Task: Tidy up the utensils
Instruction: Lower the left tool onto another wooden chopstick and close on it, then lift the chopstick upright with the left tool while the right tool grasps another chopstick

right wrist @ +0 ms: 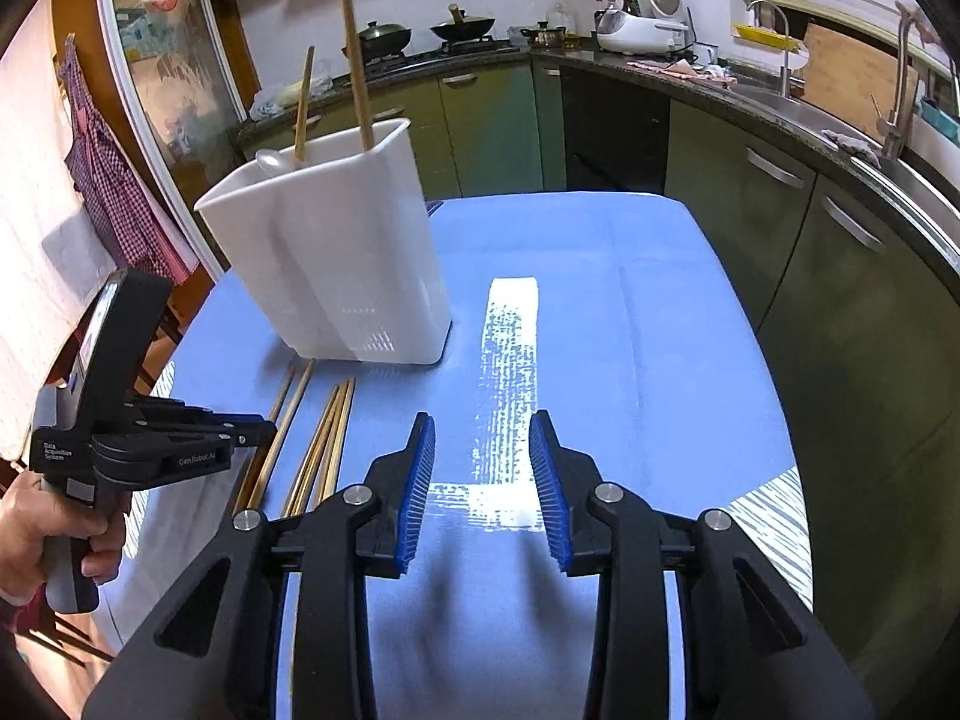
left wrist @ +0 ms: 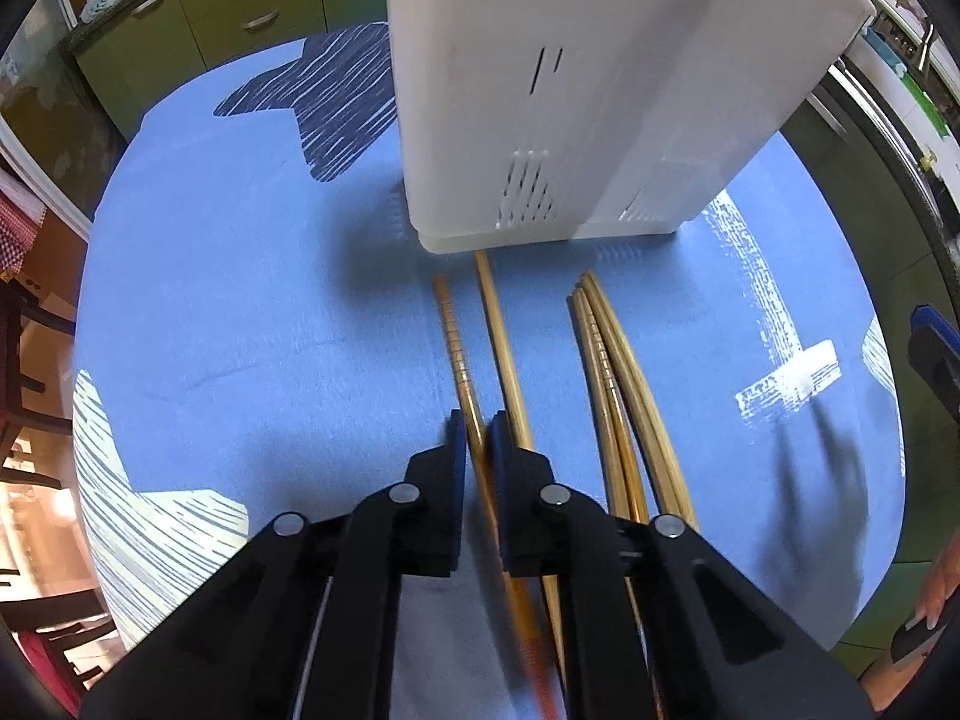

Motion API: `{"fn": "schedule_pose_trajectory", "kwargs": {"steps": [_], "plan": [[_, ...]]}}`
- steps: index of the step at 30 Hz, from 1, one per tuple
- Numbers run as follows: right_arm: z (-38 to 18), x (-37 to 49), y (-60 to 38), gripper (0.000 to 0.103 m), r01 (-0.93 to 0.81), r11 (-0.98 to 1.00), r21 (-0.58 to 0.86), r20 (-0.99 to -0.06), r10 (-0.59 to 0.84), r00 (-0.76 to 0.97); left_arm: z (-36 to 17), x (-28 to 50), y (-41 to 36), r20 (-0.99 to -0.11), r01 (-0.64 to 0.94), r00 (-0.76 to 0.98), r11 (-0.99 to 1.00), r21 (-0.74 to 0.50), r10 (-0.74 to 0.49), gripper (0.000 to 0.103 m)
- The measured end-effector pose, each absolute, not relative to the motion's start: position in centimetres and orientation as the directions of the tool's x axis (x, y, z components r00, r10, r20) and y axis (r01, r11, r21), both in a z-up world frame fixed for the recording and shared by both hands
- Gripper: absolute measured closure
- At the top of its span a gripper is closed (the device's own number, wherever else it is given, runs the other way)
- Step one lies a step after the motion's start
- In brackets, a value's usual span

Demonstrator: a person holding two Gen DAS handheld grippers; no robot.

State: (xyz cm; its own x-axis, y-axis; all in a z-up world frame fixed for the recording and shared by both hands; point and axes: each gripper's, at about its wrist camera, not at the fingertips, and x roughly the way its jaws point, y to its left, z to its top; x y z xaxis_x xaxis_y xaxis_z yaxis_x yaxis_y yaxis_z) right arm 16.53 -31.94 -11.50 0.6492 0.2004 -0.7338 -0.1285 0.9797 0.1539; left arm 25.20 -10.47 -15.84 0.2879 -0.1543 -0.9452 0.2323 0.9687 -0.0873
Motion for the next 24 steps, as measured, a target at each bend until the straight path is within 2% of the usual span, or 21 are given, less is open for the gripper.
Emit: {"fn": "schedule_pose_trajectory", "kwargs": {"steps": [5,16,19,24], "plan": [[-12.7,17.8,-30.4,0.07,-0.149,0.979,0.141,-0.773,0.203,0.6,-14.6,24.7,-9.6,-0.925,0.222,0.336,0.969,-0.106,-0.178,0.096],[-17.2,22.1,-24.6,0.07,-0.245,0.948,0.205,-0.861,0.294,0.414,-6.7,18.6,-7.0,-0.759,0.242,0.617,0.968,-0.065,-0.205,0.097],[-17.6,23.0,-23.4,0.078,-0.255,0.949,0.186,-0.876,0.278,0.394,-5.5,16.4,-5.9,-0.716,0.253,0.664,0.966,-0.055,-0.215,0.097],[-18.3,24.2,-21.7,0.082,-0.265,0.949,0.172,-0.892,0.264,0.367,-4.5,14.9,-5.8,-0.688,0.266,0.694,0.963,-0.032,-0.215,0.097]]}}
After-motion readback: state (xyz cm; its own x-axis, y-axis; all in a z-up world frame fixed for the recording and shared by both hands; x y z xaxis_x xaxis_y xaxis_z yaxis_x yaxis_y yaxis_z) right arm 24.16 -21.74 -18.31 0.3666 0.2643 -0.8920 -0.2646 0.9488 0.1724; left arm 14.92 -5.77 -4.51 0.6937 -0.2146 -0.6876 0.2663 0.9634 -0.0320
